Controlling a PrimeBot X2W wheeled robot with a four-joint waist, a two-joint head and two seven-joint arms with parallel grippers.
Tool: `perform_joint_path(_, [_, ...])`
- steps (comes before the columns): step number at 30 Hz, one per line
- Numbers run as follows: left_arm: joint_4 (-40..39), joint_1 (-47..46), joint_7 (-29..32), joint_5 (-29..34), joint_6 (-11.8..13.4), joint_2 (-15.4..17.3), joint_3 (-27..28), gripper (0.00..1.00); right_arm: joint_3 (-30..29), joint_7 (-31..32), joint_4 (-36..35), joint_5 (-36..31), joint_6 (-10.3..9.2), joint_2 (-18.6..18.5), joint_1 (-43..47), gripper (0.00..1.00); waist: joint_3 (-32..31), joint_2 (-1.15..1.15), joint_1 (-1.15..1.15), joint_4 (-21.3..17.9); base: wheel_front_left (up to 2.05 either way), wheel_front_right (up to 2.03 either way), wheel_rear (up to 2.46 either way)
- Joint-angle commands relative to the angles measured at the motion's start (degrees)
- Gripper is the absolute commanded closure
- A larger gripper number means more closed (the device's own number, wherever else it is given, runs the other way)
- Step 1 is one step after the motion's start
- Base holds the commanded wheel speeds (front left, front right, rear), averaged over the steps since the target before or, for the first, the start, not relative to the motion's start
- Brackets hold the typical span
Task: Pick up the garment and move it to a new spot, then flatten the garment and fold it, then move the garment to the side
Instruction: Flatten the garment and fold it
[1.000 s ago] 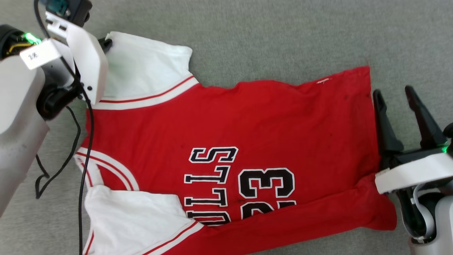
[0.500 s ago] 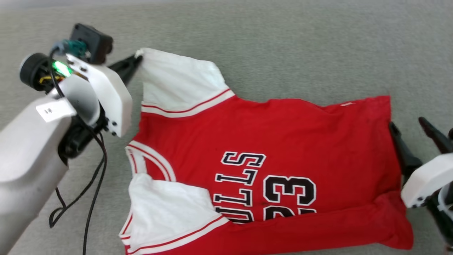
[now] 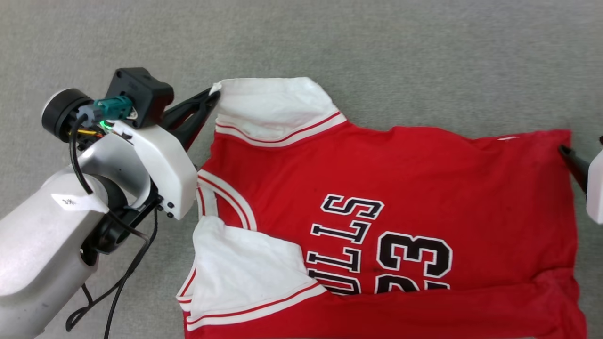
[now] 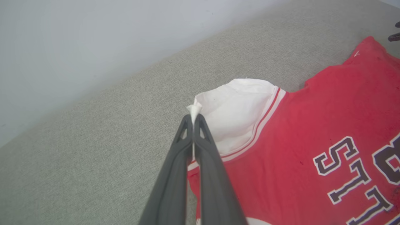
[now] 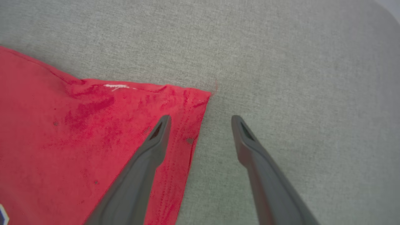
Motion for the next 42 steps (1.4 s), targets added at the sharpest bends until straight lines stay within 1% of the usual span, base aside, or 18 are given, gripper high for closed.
perform_joint_path(1, [-1.11, 0.04, -0.08, 0.59, 0.53, 0.22, 0.19, 1.00, 0.37, 1.54, 1.24, 0.55, -0.07, -0.52, -2.18, 0.00, 1.37, 0.00, 0.00, 1.36, 0.00, 0.00, 0.00])
perform_joint_path(7, [-2.72, -0.93, -0.43, 1.64, 0.75, -0.39, -0.30, 1.00, 1.67, 4.62, 5.10, 0.15, -0.07, -1.73, -4.78, 0.00, 3.45, 0.00, 0.00, 3.46, 0.00, 0.00, 0.00])
perform_joint_path(14, [-2.51, -1.78, -0.90, 2.32, 0.52, -1.56, -0.94, 1.00, 5.32, 4.74, 9.33, 0.69, -0.03, -1.49, -3.24, 0.00, 4.54, 0.00, 0.00, 4.94, 0.00, 0.00, 0.00])
perform_joint_path(15, [-2.35, -1.77, -0.90, 2.39, 0.54, -1.64, -1.03, 1.00, 5.75, 4.69, 10.05, 0.92, -0.03, -1.33, -2.86, 0.12, 4.55, 0.00, 0.00, 5.04, 0.00, 0.00, 0.00])
perform_joint_path(16, [-2.15, -1.75, -0.94, 2.42, 0.54, -1.73, -1.14, 1.00, 6.20, 4.54, 10.74, 1.15, -0.02, -1.35, -2.49, 0.75, 4.51, 0.00, 0.00, 5.12, 0.00, 0.00, 0.00])
perform_joint_path(17, [-1.96, -1.69, -1.08, 2.45, 0.53, -1.83, -1.20, 1.00, 6.47, 4.18, 11.32, 1.20, -0.02, -1.42, -2.20, 1.00, 4.38, 0.00, 0.00, 5.17, 0.00, 0.00, 0.00])
perform_joint_path(22, [-0.59, -0.37, -2.21, 1.89, 0.98, -2.33, -1.03, 1.00, 5.13, 0.07, 13.15, 1.57, -0.07, -1.55, -2.70, 1.00, 2.71, 0.00, 0.00, 4.80, 0.00, 0.00, 0.00])
perform_joint_path(30, [1.90, 1.96, -3.97, 0.97, 1.76, -2.49, -0.97, 1.00, 1.24, -6.82, 14.52, 3.42, -0.09, -0.10, -3.83, 1.00, -1.57, 0.00, 0.00, 3.50, 0.00, 0.00, 0.00])
perform_joint_path(33, [2.65, 3.29, -4.59, 0.46, 2.06, -2.50, -1.00, 1.00, -0.04, -8.65, 15.19, 4.45, -0.08, 0.91, -2.67, 1.00, -3.69, 0.00, 0.00, 3.03, 0.00, 0.00, 0.00])
perform_joint_path(42, [1.56, 10.35, -7.41, -1.99, 4.70, -2.03, -0.96, 1.00, -4.32, -14.52, 14.77, 8.00, -0.08, 4.43, 3.34, 1.00, -9.56, 0.00, 0.00, 2.22, 0.00, 0.00, 0.00])
